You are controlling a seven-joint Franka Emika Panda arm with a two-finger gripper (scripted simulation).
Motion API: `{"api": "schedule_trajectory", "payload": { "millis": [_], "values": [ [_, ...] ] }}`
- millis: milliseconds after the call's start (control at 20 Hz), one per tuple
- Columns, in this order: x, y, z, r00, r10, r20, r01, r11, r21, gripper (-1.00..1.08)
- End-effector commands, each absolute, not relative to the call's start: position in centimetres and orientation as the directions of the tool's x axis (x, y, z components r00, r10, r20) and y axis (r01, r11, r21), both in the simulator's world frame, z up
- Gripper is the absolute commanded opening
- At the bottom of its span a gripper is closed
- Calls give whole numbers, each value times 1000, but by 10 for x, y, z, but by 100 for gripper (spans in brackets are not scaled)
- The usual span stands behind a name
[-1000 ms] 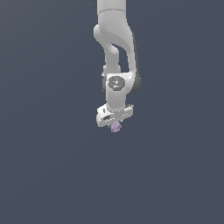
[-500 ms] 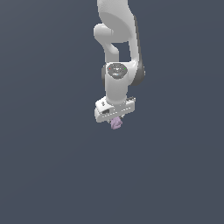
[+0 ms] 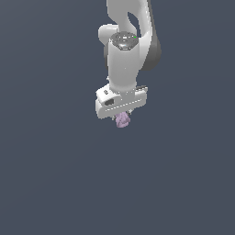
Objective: Pick up the object and move it to a goal position.
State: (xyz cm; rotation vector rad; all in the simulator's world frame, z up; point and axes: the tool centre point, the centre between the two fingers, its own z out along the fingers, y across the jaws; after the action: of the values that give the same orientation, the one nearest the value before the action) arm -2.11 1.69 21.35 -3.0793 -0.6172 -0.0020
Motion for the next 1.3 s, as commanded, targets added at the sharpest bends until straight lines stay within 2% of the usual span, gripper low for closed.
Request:
{"api": "schedule_trajectory", "payload": {
  "millis": [0,650,1250],
  "values": [
    [-16,17,240,923,386,1,386,-923,-1,-100],
    [12,16,356,923,384,0,384,-923,-1,-100],
    [24,15,396,924,384,0,384,-924,0,-100]
  ]
}}
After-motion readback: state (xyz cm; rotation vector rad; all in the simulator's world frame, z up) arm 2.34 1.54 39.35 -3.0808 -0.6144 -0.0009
